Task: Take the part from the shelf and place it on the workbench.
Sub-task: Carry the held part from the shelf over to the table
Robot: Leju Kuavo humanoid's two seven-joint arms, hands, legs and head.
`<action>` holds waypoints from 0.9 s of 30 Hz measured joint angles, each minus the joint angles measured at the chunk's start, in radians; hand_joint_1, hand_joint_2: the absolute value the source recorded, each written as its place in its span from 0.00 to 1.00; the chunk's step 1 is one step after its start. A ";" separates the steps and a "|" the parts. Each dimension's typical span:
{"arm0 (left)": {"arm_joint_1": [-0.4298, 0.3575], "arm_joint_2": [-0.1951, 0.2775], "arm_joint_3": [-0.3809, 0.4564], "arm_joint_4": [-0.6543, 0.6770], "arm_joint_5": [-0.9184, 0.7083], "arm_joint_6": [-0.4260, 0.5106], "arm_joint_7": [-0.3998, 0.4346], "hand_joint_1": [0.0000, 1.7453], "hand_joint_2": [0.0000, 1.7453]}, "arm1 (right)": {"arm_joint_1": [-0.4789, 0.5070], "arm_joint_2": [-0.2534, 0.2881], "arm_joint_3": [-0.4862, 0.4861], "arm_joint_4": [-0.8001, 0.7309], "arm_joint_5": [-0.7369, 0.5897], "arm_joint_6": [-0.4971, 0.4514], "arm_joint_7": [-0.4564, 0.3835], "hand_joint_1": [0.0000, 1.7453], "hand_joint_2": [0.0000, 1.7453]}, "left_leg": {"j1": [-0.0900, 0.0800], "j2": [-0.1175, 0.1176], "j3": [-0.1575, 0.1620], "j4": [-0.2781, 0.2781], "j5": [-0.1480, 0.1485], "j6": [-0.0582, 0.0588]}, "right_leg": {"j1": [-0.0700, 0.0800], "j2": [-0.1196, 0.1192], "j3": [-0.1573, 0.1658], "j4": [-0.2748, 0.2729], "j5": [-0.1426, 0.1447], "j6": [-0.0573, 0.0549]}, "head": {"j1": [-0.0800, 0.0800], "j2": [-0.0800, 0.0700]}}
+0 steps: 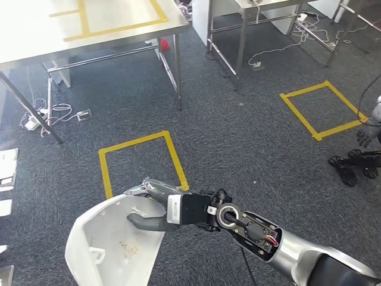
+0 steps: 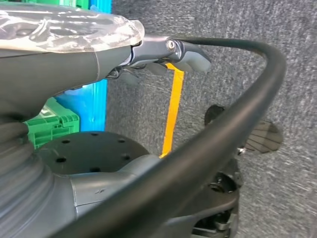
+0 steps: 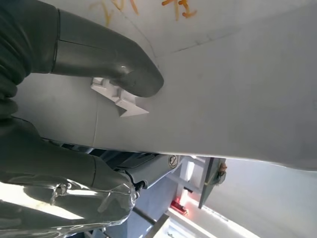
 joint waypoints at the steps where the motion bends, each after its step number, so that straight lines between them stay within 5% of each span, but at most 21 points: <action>1: 0.000 0.000 0.000 0.000 0.000 0.000 0.000 0.00 1.00 | 0.000 0.000 0.000 0.000 0.000 0.000 0.000 1.00 1.00 | -0.002 -0.013 0.000 -0.002 0.000 0.004 | 0.002 -0.010 0.004 -0.002 -0.003 0.004 | 0.001 0.000; 2: 0.001 0.001 0.000 0.000 0.000 0.000 0.000 0.00 1.00 | -0.001 0.001 0.001 0.000 0.000 0.000 0.000 1.00 1.00 | 0.001 -0.025 0.002 -0.006 0.002 0.009 | 0.001 -0.013 0.006 -0.002 -0.007 0.009 | 0.002 0.000; 4: 0.002 0.001 0.000 0.000 0.000 0.000 0.000 0.00 1.00 | -0.002 0.001 0.001 -0.001 0.000 0.000 -0.001 1.00 1.00 | 0.008 -0.046 0.010 -0.015 0.004 0.019 | -0.002 0.020 -0.007 0.040 -0.040 0.019 | 0.005 0.000; 7: 0.000 -0.001 0.000 0.000 0.000 0.000 0.000 0.00 1.00 | 0.001 0.001 0.001 0.001 0.000 -0.001 -0.001 1.00 1.00 | 0.011 -0.081 0.014 -0.017 0.004 0.027 | -0.004 0.081 -0.099 0.241 -0.132 0.024 | 0.014 0.000; 9: 0.000 -0.003 0.000 0.000 0.000 0.000 0.000 0.00 1.00 | 0.007 0.001 0.001 0.002 0.000 -0.002 0.000 1.00 1.00 | 0.011 -0.110 0.016 -0.016 0.003 0.028 | -0.004 0.088 -0.135 0.299 -0.130 0.025 | 0.018 0.000; 11: 0.001 -0.005 0.000 0.000 -0.001 0.000 0.000 0.00 1.00 | 0.008 0.001 0.001 0.002 0.000 -0.004 0.001 1.00 1.00 | 0.012 -0.138 0.021 -0.014 0.000 0.024 | -0.008 0.101 -0.100 0.200 -0.052 0.025 | 0.024 0.000; 13: 0.000 -0.006 0.000 0.000 -0.002 0.000 -0.003 0.00 1.00 | 0.008 0.001 0.001 0.002 0.000 -0.005 0.002 1.00 1.00 | 0.011 -0.165 0.018 -0.007 -0.003 0.016 | -0.016 0.148 -0.046 0.069 0.007 0.023 | 0.027 0.000; 15: -0.001 -0.006 0.000 0.000 -0.003 -0.001 -0.006 0.00 1.00 | 0.009 0.001 0.001 0.002 0.000 -0.006 0.004 1.00 1.00 | 0.012 -0.188 0.003 -0.001 0.001 0.004 | -0.019 0.177 -0.027 0.020 0.013 0.018 | 0.026 0.000; 16: 0.000 -0.004 0.000 0.000 -0.004 -0.001 -0.007 0.00 1.00 | 0.010 0.001 0.001 0.002 0.000 -0.006 0.005 1.00 1.00 | 0.014 -0.200 -0.004 0.000 0.005 -0.002 | -0.018 0.169 -0.024 0.014 0.012 0.014 | 0.025 0.000; 17: 0.003 -0.004 0.000 0.000 -0.004 -0.001 -0.008 0.00 1.00 | 0.010 0.001 0.001 0.001 0.000 -0.006 0.006 1.00 1.00 | 0.016 -0.198 -0.007 0.001 0.005 -0.009 | -0.018 0.158 -0.024 0.013 0.014 0.009 | 0.025 0.000; 19: 0.007 -0.004 0.000 0.000 -0.005 -0.003 -0.010 0.00 1.00 | 0.007 0.001 0.001 0.001 -0.001 -0.006 0.007 1.00 1.00 | 0.015 -0.159 -0.030 0.046 -0.021 -0.020 | -0.019 0.137 -0.018 0.006 0.017 0.000 | 0.016 0.000; 21: 0.004 -0.006 0.000 0.000 -0.005 -0.008 -0.012 0.00 1.00 | 0.007 0.000 0.001 0.000 -0.002 -0.007 0.009 1.00 1.00 | 0.015 -0.105 -0.092 0.167 -0.078 -0.029 | -0.016 0.116 -0.015 0.003 0.017 -0.006 | 0.003 0.000; 23: 0.001 -0.007 0.000 0.000 -0.004 -0.013 -0.013 0.00 1.00 | 0.011 0.000 0.001 0.001 -0.008 -0.005 0.013 1.00 1.00 | 0.018 -0.087 -0.148 0.271 -0.109 -0.033 | -0.012 0.098 -0.015 0.003 0.015 -0.009 | 0.001 0.000; 25: 0.002 -0.008 0.000 0.000 -0.001 -0.014 -0.014 0.00 1.00 | 0.012 0.000 0.001 0.001 -0.018 0.000 0.016 1.00 1.00 | 0.019 -0.081 -0.130 0.235 -0.073 -0.029 | -0.011 0.087 -0.013 0.003 0.013 -0.010 | 0.000 0.000; 27: 0.002 -0.005 0.000 0.000 0.003 -0.015 -0.013 0.00 1.00 | 0.012 0.000 0.000 0.001 -0.025 0.004 0.016 1.00 1.00 | 0.015 -0.077 -0.057 0.098 -0.016 -0.019 | -0.008 0.084 -0.012 0.004 0.011 -0.007 | -0.002 0.000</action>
